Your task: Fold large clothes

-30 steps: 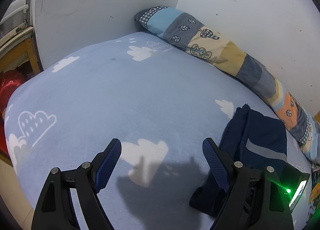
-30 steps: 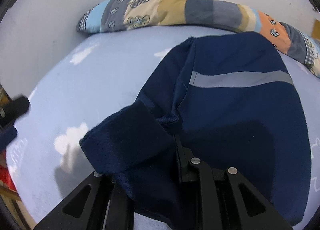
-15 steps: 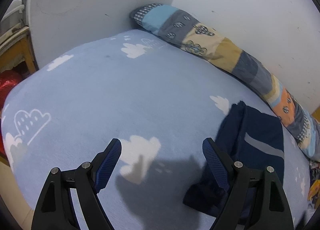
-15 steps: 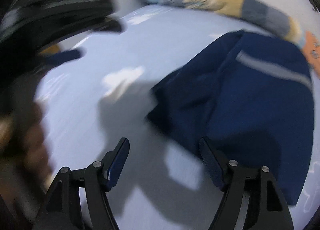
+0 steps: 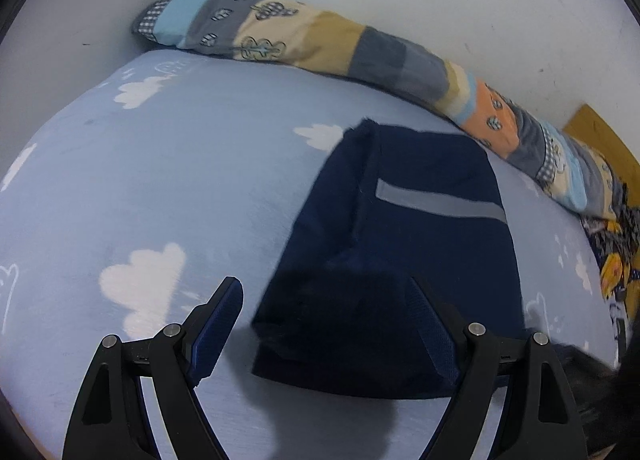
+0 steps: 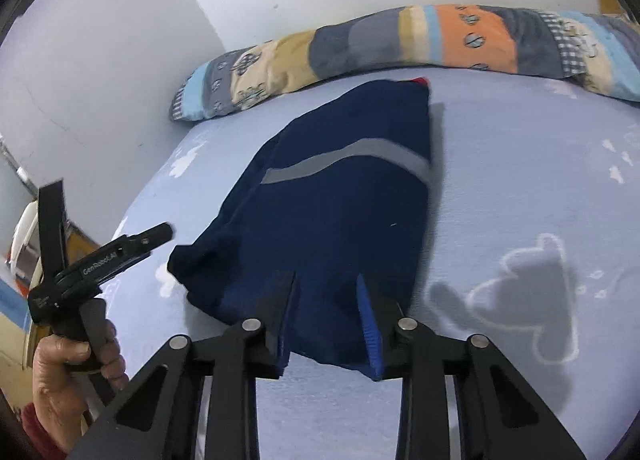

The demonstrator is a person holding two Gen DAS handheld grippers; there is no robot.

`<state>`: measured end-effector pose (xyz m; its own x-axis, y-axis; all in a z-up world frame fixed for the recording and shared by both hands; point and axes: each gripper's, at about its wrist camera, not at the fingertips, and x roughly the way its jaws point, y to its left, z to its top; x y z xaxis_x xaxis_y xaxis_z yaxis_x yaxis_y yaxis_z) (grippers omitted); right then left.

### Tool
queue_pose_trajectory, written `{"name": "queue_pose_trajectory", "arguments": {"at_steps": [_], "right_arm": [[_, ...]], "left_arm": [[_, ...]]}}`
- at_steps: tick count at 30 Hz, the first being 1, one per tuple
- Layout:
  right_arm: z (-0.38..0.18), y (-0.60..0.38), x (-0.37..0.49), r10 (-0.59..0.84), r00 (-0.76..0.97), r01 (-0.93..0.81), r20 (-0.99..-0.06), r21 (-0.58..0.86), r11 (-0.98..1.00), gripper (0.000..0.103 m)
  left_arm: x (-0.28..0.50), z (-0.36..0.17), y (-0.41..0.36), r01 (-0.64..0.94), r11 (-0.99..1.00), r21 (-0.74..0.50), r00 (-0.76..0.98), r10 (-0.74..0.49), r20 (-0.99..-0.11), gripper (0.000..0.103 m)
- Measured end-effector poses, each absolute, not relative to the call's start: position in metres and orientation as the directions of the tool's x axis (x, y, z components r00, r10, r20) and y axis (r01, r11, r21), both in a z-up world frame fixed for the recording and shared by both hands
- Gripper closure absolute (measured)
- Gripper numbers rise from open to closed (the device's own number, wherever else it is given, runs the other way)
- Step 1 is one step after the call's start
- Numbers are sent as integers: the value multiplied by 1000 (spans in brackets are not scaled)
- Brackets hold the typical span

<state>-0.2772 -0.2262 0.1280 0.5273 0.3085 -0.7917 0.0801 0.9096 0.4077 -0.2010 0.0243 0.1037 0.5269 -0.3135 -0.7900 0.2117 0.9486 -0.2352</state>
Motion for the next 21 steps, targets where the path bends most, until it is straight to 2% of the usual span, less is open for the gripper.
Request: {"name": "queue_pose_trajectory", "arguments": {"at_steps": [2, 6, 8, 11, 14, 17, 21], "right_arm": [[114, -218, -272, 302, 505, 56, -808, 380, 923, 74], [60, -184, -272, 206, 372, -18, -905, 214, 977, 73], [61, -185, -274, 208, 391, -24, -897, 216, 976, 73], [75, -194, -263, 276, 344, -7, -897, 292, 956, 71], [106, -214, -248, 350, 423, 7, -836, 389, 921, 72], [129, -230, -205, 268, 482, 36, -834, 324, 945, 69], [120, -247, -137, 155, 486, 109, -860, 235, 966, 67]], "left_arm": [[-198, 99, 22, 216, 952, -217, 512, -299, -805, 20], [-198, 99, 17, 233, 951, -202, 513, -297, -806, 20], [-198, 101, 13, 242, 947, -210, 516, -309, -799, 20], [-203, 102, 1, 274, 939, -206, 518, -325, -791, 20], [-208, 98, -13, 306, 939, -159, 524, -306, -795, 19], [-210, 93, -22, 307, 946, -102, 539, -261, -801, 17], [-207, 82, -25, 276, 959, -70, 515, -209, -831, 16]]}}
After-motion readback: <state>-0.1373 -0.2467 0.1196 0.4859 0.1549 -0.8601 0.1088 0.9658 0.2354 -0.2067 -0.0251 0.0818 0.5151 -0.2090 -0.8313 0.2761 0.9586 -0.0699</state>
